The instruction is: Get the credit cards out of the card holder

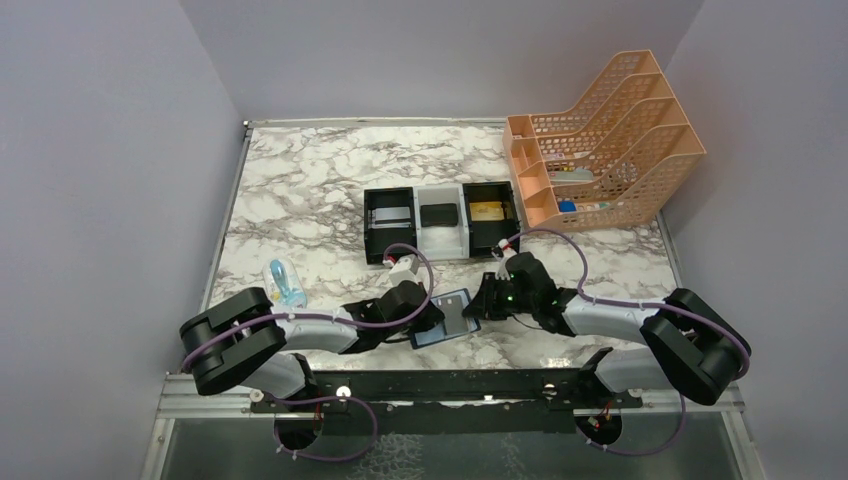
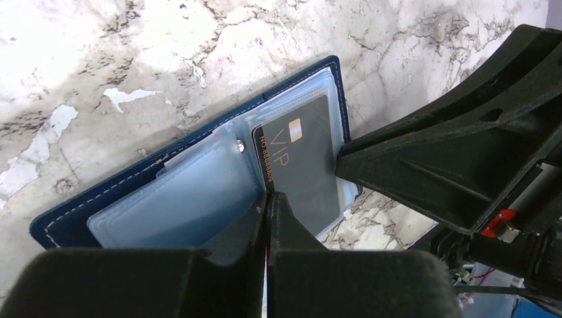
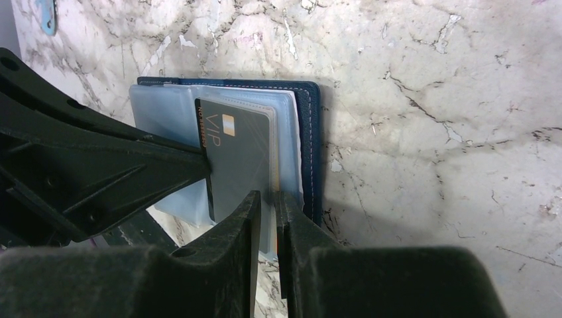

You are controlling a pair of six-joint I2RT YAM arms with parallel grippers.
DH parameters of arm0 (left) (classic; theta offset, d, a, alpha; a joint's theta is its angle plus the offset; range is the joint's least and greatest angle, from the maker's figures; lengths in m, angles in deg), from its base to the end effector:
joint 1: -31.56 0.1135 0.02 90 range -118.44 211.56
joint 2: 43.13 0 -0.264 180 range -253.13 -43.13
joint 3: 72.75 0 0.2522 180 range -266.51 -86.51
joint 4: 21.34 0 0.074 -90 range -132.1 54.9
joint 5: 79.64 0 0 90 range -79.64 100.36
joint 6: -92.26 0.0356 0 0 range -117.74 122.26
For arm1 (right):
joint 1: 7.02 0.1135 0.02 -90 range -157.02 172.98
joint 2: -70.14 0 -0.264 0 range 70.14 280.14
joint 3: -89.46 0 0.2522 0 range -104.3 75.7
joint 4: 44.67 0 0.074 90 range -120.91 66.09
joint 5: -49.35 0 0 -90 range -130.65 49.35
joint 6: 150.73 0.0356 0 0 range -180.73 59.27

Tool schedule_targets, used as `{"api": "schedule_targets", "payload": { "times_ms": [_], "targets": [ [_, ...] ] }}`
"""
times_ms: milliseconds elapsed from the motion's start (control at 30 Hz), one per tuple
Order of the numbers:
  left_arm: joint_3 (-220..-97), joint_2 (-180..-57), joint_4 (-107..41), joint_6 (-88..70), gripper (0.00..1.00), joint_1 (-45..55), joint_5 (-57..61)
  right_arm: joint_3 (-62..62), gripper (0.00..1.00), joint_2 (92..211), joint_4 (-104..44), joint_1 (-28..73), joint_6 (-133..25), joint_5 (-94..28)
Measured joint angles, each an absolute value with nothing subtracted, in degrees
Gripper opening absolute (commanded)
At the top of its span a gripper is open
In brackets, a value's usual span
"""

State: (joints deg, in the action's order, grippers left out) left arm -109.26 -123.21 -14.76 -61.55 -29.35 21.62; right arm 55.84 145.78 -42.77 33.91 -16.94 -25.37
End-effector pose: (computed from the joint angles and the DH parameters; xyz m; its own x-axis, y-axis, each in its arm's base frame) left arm 0.1248 -0.2101 0.1342 -0.8301 -0.3181 -0.4579 0.0823 0.7424 -0.6649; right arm 0.1600 0.1512 0.1253 -0.9149 0.0902 -0.3935 -0.1971 0.7508 0.6304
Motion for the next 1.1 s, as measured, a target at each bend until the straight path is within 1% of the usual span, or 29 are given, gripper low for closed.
{"api": "schedule_targets", "payload": {
  "times_ms": [367, 433, 633, 833, 1100],
  "targets": [
    [-108.89, -120.74, -19.46, -60.52, 0.00, -29.70, 21.84, 55.49, 0.16, 146.00, -42.46, 33.91, -17.13, -25.32],
    [-108.91, -120.58, -20.03, -60.30, 0.03, -29.70, 21.86, 55.38, 0.17, 145.97, -42.22, 33.91, -17.46, -25.32],
    [-109.02, -120.47, -20.31, -59.89, 0.14, -29.70, 21.84, 53.83, 0.17, 145.93, -39.36, 33.91, -19.01, -25.19],
    [-109.02, -120.47, -20.09, -59.98, 0.17, -29.70, 21.84, 51.79, 0.21, 143.70, -33.76, 33.91, -21.28, -25.15],
    [-109.02, -120.10, -20.22, -59.98, 0.21, -29.70, 21.86, 48.32, 0.21, 143.04, -31.12, 33.91, -24.59, -23.49]
  ]
}}
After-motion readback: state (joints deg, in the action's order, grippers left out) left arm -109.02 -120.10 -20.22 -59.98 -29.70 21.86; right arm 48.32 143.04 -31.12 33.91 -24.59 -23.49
